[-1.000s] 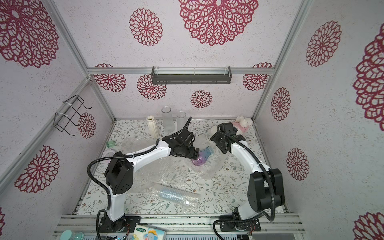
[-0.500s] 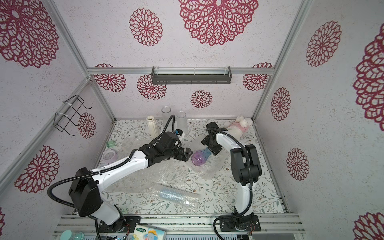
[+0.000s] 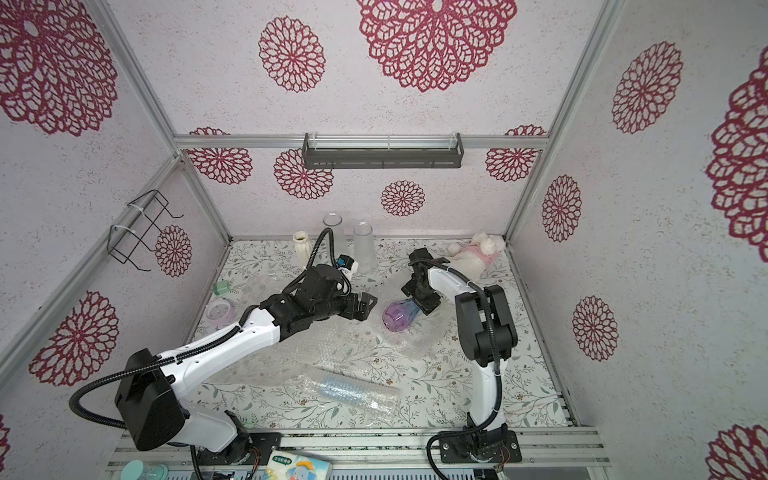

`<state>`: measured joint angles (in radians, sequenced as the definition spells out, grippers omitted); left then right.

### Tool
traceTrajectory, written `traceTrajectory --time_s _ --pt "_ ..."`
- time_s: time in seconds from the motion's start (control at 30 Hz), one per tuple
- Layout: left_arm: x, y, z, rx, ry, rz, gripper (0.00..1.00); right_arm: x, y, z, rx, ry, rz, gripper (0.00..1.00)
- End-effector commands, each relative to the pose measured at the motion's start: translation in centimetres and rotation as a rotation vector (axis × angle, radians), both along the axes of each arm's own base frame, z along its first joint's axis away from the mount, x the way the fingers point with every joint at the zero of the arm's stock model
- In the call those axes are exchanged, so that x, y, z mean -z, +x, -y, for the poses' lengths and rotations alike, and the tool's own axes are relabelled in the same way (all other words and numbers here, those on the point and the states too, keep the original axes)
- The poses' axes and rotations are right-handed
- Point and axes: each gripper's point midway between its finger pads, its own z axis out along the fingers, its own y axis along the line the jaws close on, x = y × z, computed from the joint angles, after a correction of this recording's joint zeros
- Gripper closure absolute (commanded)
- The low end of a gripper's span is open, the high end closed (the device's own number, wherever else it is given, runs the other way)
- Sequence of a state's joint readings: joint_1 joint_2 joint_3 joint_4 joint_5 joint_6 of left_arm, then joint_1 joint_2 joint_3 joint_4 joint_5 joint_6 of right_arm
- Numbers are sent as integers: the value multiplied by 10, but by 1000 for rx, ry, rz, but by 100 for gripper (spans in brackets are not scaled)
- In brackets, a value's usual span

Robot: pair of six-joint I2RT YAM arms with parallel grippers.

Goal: Unwrap the vase from the bubble wrap
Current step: Pick up the vase from the bubble wrap.

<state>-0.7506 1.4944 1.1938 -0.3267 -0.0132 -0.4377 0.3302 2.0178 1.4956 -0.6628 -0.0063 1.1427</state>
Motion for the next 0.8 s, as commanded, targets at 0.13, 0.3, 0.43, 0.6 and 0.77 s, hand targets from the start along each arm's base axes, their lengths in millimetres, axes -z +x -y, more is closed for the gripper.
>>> traceTrajectory --time_s 0.13,0.3,0.43,0.6,0.77 --pt "-13 2 -3 -4 -32 31 3 9 1 14 41 8 -27 22" --pt "-13 3 -2 -8 -45 19 3 15 0 14 49 17 -31 25" --pt "-14 2 -3 -12 -52 13 3 18 -1 13 56 26 -33 31" --pt "-16 0 -6 -21 -57 12 3 8 2 15 59 11 -1 36" --pt "-21 -1 -10 -27 -66 21 3 -24 9 12 25 -32 91 38"
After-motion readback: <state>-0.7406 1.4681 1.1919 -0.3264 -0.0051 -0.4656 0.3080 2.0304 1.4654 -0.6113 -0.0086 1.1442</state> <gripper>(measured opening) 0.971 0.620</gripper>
